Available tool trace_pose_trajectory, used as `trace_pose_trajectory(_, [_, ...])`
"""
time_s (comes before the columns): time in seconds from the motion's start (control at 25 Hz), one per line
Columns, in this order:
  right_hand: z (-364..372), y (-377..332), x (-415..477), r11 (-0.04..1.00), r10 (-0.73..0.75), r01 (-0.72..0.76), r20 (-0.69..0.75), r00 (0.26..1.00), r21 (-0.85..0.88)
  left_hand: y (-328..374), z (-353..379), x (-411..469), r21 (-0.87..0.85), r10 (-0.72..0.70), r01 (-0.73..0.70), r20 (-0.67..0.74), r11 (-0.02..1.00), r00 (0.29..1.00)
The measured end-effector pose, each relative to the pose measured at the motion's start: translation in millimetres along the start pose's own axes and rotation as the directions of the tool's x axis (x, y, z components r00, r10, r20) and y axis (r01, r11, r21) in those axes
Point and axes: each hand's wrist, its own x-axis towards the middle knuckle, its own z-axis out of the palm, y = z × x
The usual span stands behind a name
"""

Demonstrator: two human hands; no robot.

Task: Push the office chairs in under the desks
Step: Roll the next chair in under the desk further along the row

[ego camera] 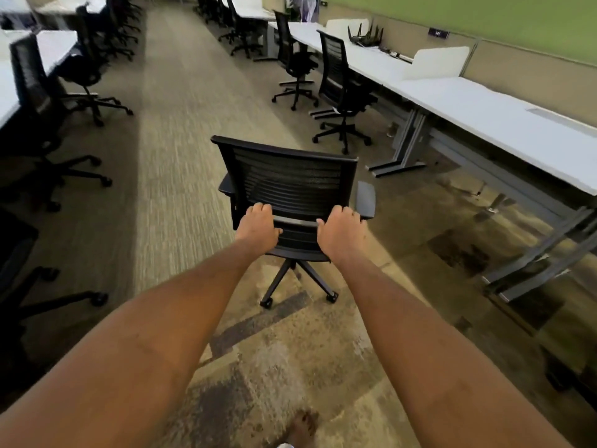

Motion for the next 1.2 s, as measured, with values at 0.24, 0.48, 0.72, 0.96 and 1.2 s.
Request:
trace_pose_trajectory(0.24, [-4.5, -27.4, 129.2, 0.994, -0.111, 0.113, -0.132, 0.985, 0.006, -15.1, -32.7, 124.6, 0.051, -0.013, 0.023, -0.180, 0.998, 0.984])
trace_pose_trajectory(0.48, [17.8, -29.8, 214.2, 0.988, -0.147, 0.146, -0.020, 0.989, -0.057, -38.1, -43.0, 220.8, 0.157, 0.036, -0.012, -0.150, 0.988, 0.988])
trace_pose_trajectory(0.72, [51.1, -22.5, 270.2, 0.991, -0.115, 0.113, -0.024, 0.993, -0.074, -27.7, -15.4, 280.3, 0.357, 0.129, -0.072, -0.138, 0.931, 0.982])
trace_pose_trajectory(0.96, [62.4, -5.5, 320.0, 0.999, 0.014, -0.018, -0.093, 0.996, -0.042, -13.3, 1.4, 340.2, 0.331, 0.251, -0.180, -0.186, 0.926, 0.950])
trace_pose_trajectory(1.2, [65.7, 35.6, 358.9, 0.990, 0.136, -0.140, -0.110, 0.985, -0.028, 33.5, 34.6, 389.8, 0.258, 0.319, -0.269, -0.177, 0.928, 0.931])
